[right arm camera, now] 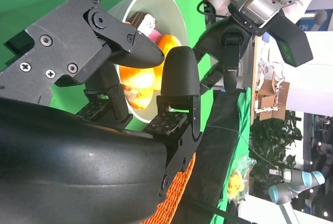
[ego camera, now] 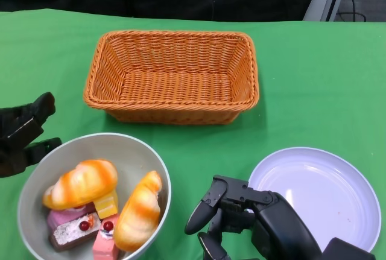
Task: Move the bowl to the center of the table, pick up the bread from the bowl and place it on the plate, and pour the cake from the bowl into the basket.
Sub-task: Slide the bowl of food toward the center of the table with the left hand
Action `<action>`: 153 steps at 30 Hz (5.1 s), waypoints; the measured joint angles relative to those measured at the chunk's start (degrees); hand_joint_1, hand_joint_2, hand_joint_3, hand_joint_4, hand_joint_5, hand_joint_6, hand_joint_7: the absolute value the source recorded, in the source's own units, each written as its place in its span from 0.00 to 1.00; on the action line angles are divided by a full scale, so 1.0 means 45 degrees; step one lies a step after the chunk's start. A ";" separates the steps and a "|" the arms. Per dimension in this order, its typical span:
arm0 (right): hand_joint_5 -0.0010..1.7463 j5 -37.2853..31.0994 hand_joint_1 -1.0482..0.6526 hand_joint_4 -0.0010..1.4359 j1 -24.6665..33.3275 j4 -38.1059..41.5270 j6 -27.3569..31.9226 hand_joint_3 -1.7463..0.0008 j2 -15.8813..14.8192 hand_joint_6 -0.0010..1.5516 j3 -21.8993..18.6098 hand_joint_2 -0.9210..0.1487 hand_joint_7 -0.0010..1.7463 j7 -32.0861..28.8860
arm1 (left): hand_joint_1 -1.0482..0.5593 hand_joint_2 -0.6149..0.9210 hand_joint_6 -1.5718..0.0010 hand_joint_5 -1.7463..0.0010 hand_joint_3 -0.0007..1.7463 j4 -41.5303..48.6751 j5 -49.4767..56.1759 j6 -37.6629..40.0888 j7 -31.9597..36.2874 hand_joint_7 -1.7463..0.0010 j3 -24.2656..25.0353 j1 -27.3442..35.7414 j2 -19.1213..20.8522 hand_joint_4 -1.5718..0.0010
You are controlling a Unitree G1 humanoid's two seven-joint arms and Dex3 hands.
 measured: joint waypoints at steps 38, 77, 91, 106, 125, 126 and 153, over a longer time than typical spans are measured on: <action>0.89 -0.0359 0.56 0.60 -0.0018 0.0161 -0.0374 0.33 0.0229 0.45 0.0033 0.45 0.75 -0.0066 | 0.21 1.00 1.00 0.99 0.29 0.0394 0.0627 -0.4804 0.1025 1.00 -0.0026 0.0325 -0.1563 0.98; 0.89 -0.0412 0.57 0.60 0.0008 0.0164 -0.0362 0.32 0.0269 0.46 0.0060 0.46 0.75 -0.0036 | 0.18 1.00 0.91 0.97 0.34 -0.1035 0.5137 -0.4454 -0.2184 0.99 -0.4410 0.1049 0.2879 0.90; 0.89 -0.0548 0.57 0.60 0.0008 0.0150 -0.0336 0.32 0.0270 0.46 0.0069 0.46 0.75 -0.0023 | 0.19 1.00 0.95 1.00 0.32 -0.1770 0.4645 -0.3436 -0.3321 1.00 -0.4549 0.1513 0.3143 0.94; 0.89 -0.0585 0.58 0.59 0.0029 0.0149 -0.0332 0.32 0.0275 0.45 0.0069 0.45 0.74 0.0000 | 0.19 1.00 0.95 0.99 0.33 -0.2572 0.3828 -0.2817 -0.4267 0.99 -0.4518 0.1908 0.3482 0.95; 0.89 -0.0627 0.57 0.60 0.0047 0.0128 -0.0329 0.32 0.0290 0.46 0.0076 0.46 0.75 0.0005 | 0.22 1.00 0.97 0.99 0.30 -0.2879 0.2372 -0.1134 -0.4251 1.00 -0.3964 0.1876 0.3238 0.93; 0.88 -0.0672 0.57 0.60 0.0047 0.0124 -0.0326 0.33 0.0289 0.45 0.0075 0.45 0.75 0.0001 | 0.23 1.00 0.98 0.99 0.30 -0.2878 0.2242 -0.1067 -0.4251 1.00 -0.3894 0.1873 0.3206 0.94; 0.88 -0.0746 0.57 0.61 0.0035 0.0139 -0.0397 0.31 0.0358 0.46 0.0126 0.47 0.74 -0.0010 | 0.23 1.00 0.99 0.99 0.31 -0.3181 0.0970 0.0408 -0.2535 0.99 -0.2931 0.1630 0.1717 0.97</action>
